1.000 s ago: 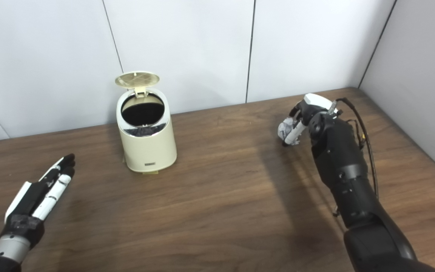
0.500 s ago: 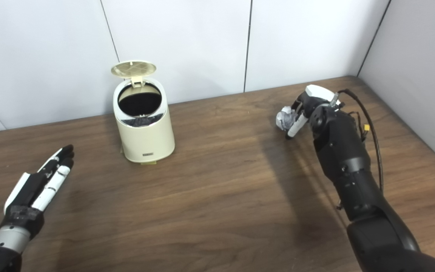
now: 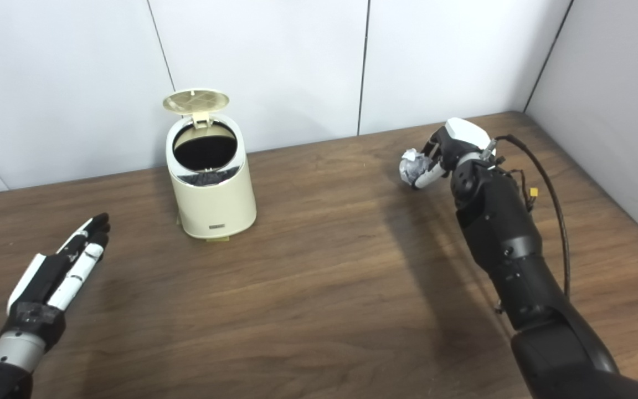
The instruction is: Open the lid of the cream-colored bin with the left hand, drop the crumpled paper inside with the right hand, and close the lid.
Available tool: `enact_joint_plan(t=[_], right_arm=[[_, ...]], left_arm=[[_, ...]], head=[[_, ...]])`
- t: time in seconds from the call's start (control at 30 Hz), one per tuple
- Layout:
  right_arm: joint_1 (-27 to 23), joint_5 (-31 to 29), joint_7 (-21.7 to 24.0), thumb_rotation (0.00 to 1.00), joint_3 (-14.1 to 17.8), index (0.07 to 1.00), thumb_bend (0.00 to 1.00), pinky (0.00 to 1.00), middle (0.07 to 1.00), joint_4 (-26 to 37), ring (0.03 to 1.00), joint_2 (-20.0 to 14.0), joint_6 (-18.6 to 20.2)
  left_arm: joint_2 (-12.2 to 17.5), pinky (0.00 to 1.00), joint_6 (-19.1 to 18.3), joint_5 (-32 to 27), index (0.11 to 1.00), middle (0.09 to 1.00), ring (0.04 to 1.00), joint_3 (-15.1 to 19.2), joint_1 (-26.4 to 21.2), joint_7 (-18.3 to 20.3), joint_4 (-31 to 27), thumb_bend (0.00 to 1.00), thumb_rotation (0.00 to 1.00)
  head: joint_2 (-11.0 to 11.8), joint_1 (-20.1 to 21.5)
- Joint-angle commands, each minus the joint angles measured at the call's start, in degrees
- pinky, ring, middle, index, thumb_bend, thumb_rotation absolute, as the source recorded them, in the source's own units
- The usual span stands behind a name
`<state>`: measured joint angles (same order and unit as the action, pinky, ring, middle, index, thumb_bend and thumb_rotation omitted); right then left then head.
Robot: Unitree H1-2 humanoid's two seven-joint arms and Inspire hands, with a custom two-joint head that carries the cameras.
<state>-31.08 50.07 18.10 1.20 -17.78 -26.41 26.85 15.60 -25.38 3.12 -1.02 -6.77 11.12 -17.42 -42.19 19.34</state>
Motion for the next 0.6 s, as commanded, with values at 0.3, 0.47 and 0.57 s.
enact_joint_plan(t=[0.3,0.47,0.57], right_arm=[[-0.21,-4.51,-6.35,0.00,-1.14,0.473,0.51,0.39,0.545,10.23,0.436,-2.41,-1.07],[0.46,-6.03,-4.26,0.00,-2.09,0.529,0.51,0.36,0.492,16.99,0.391,-2.44,-0.44],[0.97,-7.18,-3.79,0.00,-3.10,0.538,0.51,0.34,0.489,21.07,0.378,-1.91,-0.98]], left_arm=[[-0.10,0.98,2.50,0.14,1.000,0.965,0.981,0.18,-0.56,-0.65,-1.13,0.50,0.75],[-0.70,0.97,2.55,0.42,1.000,0.972,0.986,-0.26,-0.19,-0.74,-1.04,0.50,0.75],[-1.00,0.94,3.29,1.60,0.998,0.965,0.973,-1.09,0.19,-1.23,-0.84,0.49,0.76]], head=[[1.61,-2.40],[2.65,-3.89],[3.99,-5.69]])
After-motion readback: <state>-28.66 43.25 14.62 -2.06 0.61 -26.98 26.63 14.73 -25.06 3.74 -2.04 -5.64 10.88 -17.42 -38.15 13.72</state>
